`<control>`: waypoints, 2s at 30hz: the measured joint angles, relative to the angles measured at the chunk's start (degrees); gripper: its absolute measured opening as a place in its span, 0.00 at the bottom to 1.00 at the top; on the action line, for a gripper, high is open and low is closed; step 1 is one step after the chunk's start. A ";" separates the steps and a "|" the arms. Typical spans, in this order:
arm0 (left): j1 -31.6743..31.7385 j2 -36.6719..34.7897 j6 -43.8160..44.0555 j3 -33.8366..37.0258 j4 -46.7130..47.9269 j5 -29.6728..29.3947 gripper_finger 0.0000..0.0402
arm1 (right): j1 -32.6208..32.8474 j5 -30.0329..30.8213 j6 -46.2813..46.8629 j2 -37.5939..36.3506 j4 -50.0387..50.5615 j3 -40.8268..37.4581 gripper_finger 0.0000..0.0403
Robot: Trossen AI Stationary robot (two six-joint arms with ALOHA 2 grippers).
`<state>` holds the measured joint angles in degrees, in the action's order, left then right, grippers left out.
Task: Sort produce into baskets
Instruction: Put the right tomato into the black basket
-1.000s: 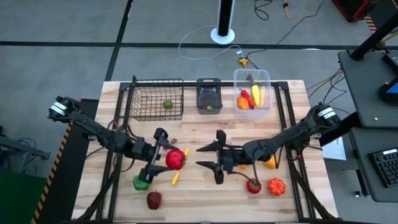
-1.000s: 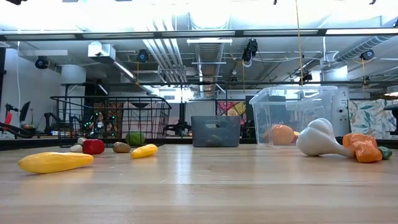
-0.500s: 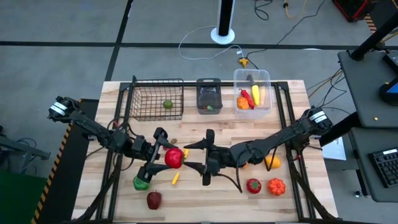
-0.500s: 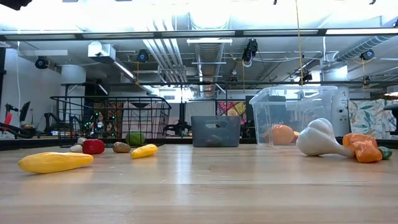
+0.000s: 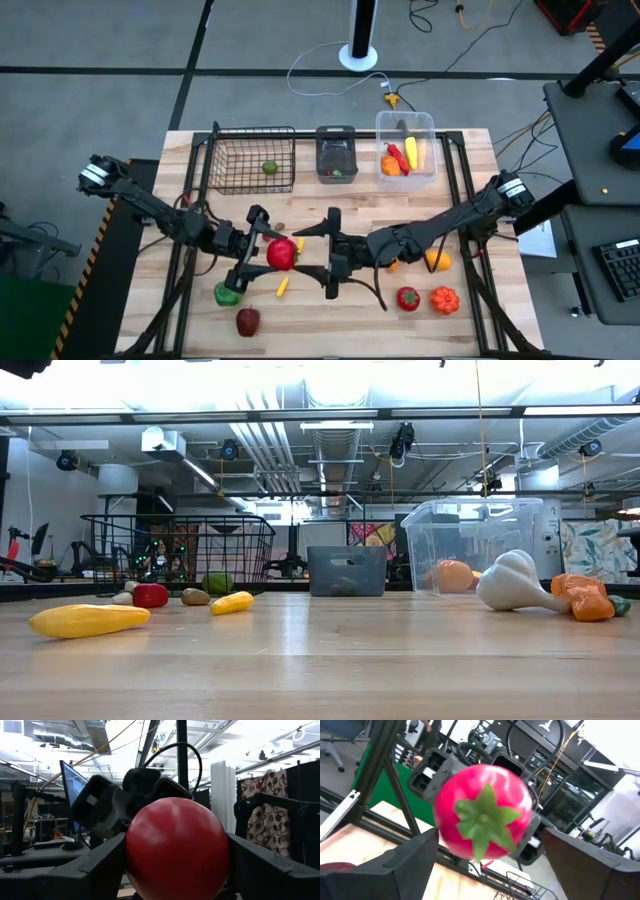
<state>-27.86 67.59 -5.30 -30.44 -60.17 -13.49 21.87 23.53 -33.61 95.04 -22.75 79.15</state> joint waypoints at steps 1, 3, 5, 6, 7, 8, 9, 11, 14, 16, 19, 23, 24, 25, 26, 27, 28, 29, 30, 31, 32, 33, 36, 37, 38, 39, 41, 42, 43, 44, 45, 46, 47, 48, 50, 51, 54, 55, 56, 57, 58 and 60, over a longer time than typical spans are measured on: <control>0.00 0.11 0.00 0.00 -0.08 -0.55 0.72 | -0.15 -0.19 -0.08 0.02 -0.03 0.03 0.86; 0.02 0.15 -0.02 0.00 0.23 -1.64 0.72 | -0.49 -1.54 -0.08 0.20 -0.36 0.27 0.86; 0.17 0.20 -0.02 0.00 0.31 -1.70 0.72 | -0.81 -2.16 -0.06 0.45 -0.30 0.58 0.86; 0.18 0.20 -0.02 0.00 0.21 -1.73 0.72 | -0.98 -2.54 0.01 0.79 -0.34 0.92 0.86; 0.24 0.18 -0.02 0.00 0.16 -1.77 0.72 | -1.19 -2.72 0.05 1.08 -0.32 1.23 0.86; 0.24 0.18 -0.02 0.00 0.16 -1.87 0.72 | -1.31 -2.80 0.01 1.41 -0.24 1.48 0.86; 0.24 0.18 -0.02 0.00 0.19 -2.10 0.72 | -1.51 -2.77 -0.21 1.74 -0.17 1.79 0.86; 0.22 0.26 0.00 0.00 0.17 -2.49 0.72 | -1.75 -2.84 -0.50 2.33 -0.15 2.32 0.86; 0.22 0.29 -0.04 0.00 0.03 -2.46 0.72 | -1.84 -2.91 -0.69 2.49 0.15 2.76 0.83; 0.22 0.29 -0.04 0.00 0.02 -2.46 0.72 | -1.92 -2.93 -0.69 2.49 0.25 2.76 0.80; 0.22 0.29 0.34 0.00 0.09 -2.46 0.73 | -1.95 -3.00 -0.67 2.49 0.40 2.77 0.75; 0.22 0.29 2.52 0.00 0.35 -2.93 0.78 | -2.01 -3.00 0.59 2.26 1.40 2.86 0.72; 0.22 0.29 2.96 0.00 0.62 -3.42 0.79 | -2.08 -3.01 1.01 2.08 2.12 2.86 0.72; 0.22 0.18 3.24 0.00 1.28 -3.93 0.81 | -2.16 -2.99 1.29 1.83 3.00 2.86 0.72; 0.22 0.04 3.32 0.00 2.14 -4.26 0.83 | -2.21 -2.97 1.79 1.49 3.99 2.86 0.72; 0.23 -0.10 3.31 0.00 3.06 -4.35 0.84 | -2.26 -2.95 2.64 1.12 5.08 2.86 0.72; 0.25 -0.29 3.30 0.00 4.17 -4.42 0.85 | -2.26 -2.95 3.34 0.79 5.78 2.86 0.73; 0.24 -0.62 3.27 0.00 5.59 -4.46 0.86 | -2.26 -2.91 4.15 0.26 6.51 2.86 0.73; 0.24 -0.95 3.23 0.00 6.90 -4.49 0.87 | -2.26 -2.84 4.71 -0.33 7.71 2.86 0.73; 0.24 -1.36 3.22 0.00 8.46 -4.44 0.88 | -2.28 -2.60 5.63 -0.91 8.41 2.86 0.73; 0.22 -1.93 3.22 0.00 10.45 -4.37 0.88 | -2.40 -2.53 6.36 -1.48 9.11 2.86 0.73; 0.22 -2.55 3.25 0.00 12.59 -4.35 0.88 | -2.62 -2.52 7.35 -2.22 10.14 2.86 0.73; 0.22 -4.86 4.60 0.00 18.31 -4.23 0.88 | -3.87 -2.45 10.72 -4.15 12.70 2.86 0.73; 0.22 -5.71 5.61 -0.02 20.74 -4.16 0.88 | -4.50 -2.43 12.18 -4.83 13.22 2.86 0.73; 0.22 -6.51 6.85 -0.02 23.50 -4.14 0.88 | -5.26 -2.47 13.69 -5.48 14.04 2.86 0.73; 0.22 -7.26 8.32 -0.02 26.20 -4.16 0.88 | -6.14 -2.47 15.05 -5.99 14.42 2.86 0.73; 0.13 -8.72 11.89 -0.01 31.76 -5.44 0.88 | -8.35 -2.50 17.71 -7.30 16.58 3.30 0.73; 0.13 -9.44 14.07 0.00 33.92 -6.64 0.88 | -9.60 -2.54 18.93 -7.61 18.38 4.12 0.73; 0.13 -10.22 16.22 0.00 36.10 -8.63 0.88 | -10.88 -2.58 19.90 -7.66 20.27 5.28 0.73; 0.13 -10.90 18.34 0.00 38.15 -11.58 0.88 | -12.25 -2.74 20.93 -7.67 22.62 6.46 0.73; 0.15 -11.46 20.20 0.00 39.55 -14.83 0.88 | -13.54 -2.96 21.71 -7.36 25.06 7.67 0.73; 0.15 -12.27 21.46 0.00 41.16 -17.82 0.88 | -14.91 -3.36 22.41 -6.74 27.10 9.14 0.73; 0.15 -13.26 22.15 -0.07 43.10 -20.40 0.88 | -16.35 -4.33 23.11 -6.02 28.93 10.59 0.73; 0.16 -14.22 22.86 -0.45 44.93 -22.15 0.88 | -17.83 -5.40 23.82 -5.25 31.18 12.06 0.73; 0.15 -16.33 23.65 -1.37 47.36 -24.31 0.88 | -20.92 -8.22 25.34 -3.45 35.14 14.79 0.73; 0.15 -17.39 24.08 -1.69 49.07 -25.10 0.88 | -22.43 -9.80 26.17 -2.46 36.51 16.24 0.73; 0.15 -19.88 25.12 -2.63 53.72 -26.19 0.88 | -26.69 -13.81 27.65 0.69 41.63 20.41 0.73; 0.15 -20.56 25.75 -2.74 55.23 -26.33 0.88 | -27.92 -14.84 27.93 1.76 42.52 21.72 0.73; 0.15 -21.08 26.09 -2.90 56.25 -26.48 0.88 | -29.07 -15.70 28.08 2.94 43.73 22.90 0.73; 0.15 -21.52 26.29 -3.02 56.85 -26.48 0.88 | -30.04 -16.49 28.09 4.15 44.38 24.03 0.73; 0.15 -21.88 26.40 -3.00 57.41 -26.47 0.88 | -30.86 -17.47 28.09 5.40 44.33 25.24 0.73; 0.15 -22.42 26.40 -2.95 57.26 -26.51 0.88 | -32.24 -19.21 27.95 8.10 45.36 27.85 0.73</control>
<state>-27.70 45.17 21.10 -33.39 -2.90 -40.00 -10.37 4.32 -5.66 103.14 22.61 107.01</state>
